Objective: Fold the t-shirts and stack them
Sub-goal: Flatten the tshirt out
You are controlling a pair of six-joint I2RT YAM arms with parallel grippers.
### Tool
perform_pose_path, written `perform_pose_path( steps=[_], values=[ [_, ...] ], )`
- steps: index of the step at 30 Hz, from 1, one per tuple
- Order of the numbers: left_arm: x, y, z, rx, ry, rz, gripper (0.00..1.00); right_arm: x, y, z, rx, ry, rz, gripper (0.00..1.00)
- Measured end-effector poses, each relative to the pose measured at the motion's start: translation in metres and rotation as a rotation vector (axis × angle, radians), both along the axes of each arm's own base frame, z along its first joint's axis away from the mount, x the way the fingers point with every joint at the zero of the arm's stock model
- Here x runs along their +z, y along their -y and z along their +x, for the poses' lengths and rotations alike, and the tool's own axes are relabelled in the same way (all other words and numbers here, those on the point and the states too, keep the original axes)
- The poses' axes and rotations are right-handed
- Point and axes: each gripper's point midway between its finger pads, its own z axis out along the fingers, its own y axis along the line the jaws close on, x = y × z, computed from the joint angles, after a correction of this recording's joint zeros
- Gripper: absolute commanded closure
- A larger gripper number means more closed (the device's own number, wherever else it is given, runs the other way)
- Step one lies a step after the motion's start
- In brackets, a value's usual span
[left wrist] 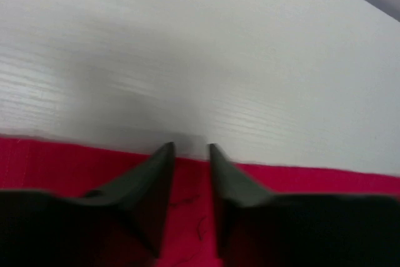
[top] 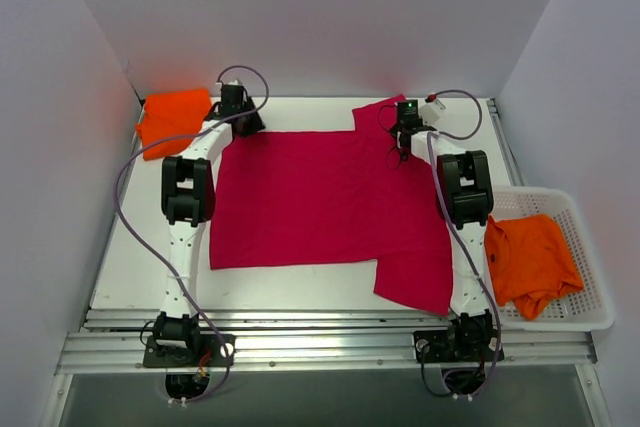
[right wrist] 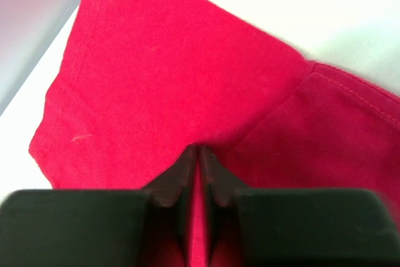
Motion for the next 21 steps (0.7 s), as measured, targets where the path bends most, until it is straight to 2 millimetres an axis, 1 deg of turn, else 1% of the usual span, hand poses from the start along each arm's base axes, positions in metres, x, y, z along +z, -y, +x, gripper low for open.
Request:
perform_pose_path(
  steps=[1,2,3,4,6,8,9,11,12,13,14,16,17,18,19,21],
  values=[
    [0.002,0.001,0.001,-0.012,0.007,-0.016,0.28,0.000,0.001,0.000,0.000,0.000,-0.005,0.75],
    [0.009,0.003,0.004,-0.024,0.028,-0.033,0.20,0.001,0.001,0.001,0.000,0.002,-0.010,0.45],
    [0.016,0.002,0.005,-0.027,0.038,-0.044,0.07,0.006,0.002,0.002,-0.001,0.014,-0.014,0.25],
    [0.022,0.001,0.006,-0.033,0.044,-0.054,0.05,0.013,0.003,0.005,0.000,0.033,-0.021,0.02],
    [0.039,-0.006,0.007,-0.034,0.067,-0.071,0.02,0.024,0.010,-0.004,-0.007,0.018,-0.055,0.00],
    [0.063,-0.016,0.006,-0.026,0.096,-0.074,0.03,0.032,0.023,-0.020,-0.026,-0.012,-0.090,0.00],
    [0.079,-0.020,0.003,-0.022,0.118,-0.073,0.04,0.039,0.028,-0.027,-0.033,-0.021,-0.105,0.00],
    [0.116,-0.028,-0.007,-0.020,0.170,-0.067,0.04,0.060,0.035,-0.039,-0.046,-0.022,-0.133,0.00],
    [0.140,-0.031,-0.015,-0.020,0.205,-0.065,0.04,0.076,0.039,-0.044,-0.054,-0.009,-0.148,0.00],
    [0.147,-0.032,-0.021,-0.019,0.213,-0.062,0.04,0.093,0.041,-0.049,-0.061,0.007,-0.161,0.00],
    [0.191,-0.033,-0.035,-0.022,0.296,-0.064,0.04,0.111,0.042,-0.055,-0.067,0.028,-0.176,0.00],
    [0.239,-0.030,-0.062,-0.031,0.388,-0.067,0.04,0.152,0.039,-0.070,-0.075,0.079,-0.207,0.00],
    [0.260,-0.027,-0.076,-0.035,0.431,-0.067,0.04,0.175,0.033,-0.081,-0.071,0.111,-0.220,0.00],
    [0.281,-0.024,-0.090,-0.042,0.485,-0.067,0.04,0.194,0.028,-0.091,-0.065,0.140,-0.228,0.00],
    [0.295,-0.019,-0.105,-0.050,0.516,-0.067,0.04,0.210,0.024,-0.103,-0.061,0.162,-0.231,0.00],
    [0.312,-0.008,-0.133,-0.068,0.566,-0.070,0.04,0.234,0.013,-0.129,-0.040,0.198,-0.229,0.00]
  ],
)
